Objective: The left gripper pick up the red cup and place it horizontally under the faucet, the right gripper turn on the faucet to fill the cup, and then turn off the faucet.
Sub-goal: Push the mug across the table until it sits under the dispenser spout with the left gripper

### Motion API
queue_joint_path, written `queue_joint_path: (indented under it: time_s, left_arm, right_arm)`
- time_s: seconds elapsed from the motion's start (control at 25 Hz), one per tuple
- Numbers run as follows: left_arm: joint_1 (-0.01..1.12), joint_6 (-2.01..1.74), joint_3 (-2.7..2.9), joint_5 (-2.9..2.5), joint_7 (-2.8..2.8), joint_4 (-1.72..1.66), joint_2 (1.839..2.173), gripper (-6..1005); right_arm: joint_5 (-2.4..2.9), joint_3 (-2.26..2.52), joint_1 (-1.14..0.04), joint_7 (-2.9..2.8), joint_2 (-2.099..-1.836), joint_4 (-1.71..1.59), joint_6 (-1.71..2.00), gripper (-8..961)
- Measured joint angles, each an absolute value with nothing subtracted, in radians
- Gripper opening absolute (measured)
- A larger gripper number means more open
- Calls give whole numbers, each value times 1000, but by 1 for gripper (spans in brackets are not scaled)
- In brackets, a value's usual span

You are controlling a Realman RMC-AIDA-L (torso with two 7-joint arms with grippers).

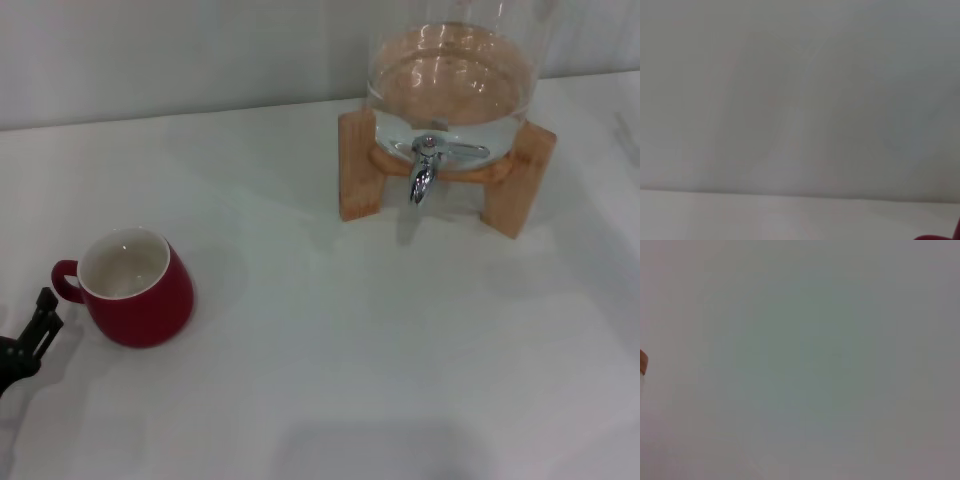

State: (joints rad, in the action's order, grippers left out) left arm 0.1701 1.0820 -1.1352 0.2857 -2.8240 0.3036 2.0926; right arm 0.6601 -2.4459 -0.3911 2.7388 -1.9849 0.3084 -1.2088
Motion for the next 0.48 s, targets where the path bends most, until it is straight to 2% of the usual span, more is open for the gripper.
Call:
queue_joint_path:
  time_s: [0.48]
  left_arm:
    - [200,1028,-1136,269,-2824,304,2089,854]
  right_arm:
    - [659,-2447,-390,2738,-1985,308,-1215,673]
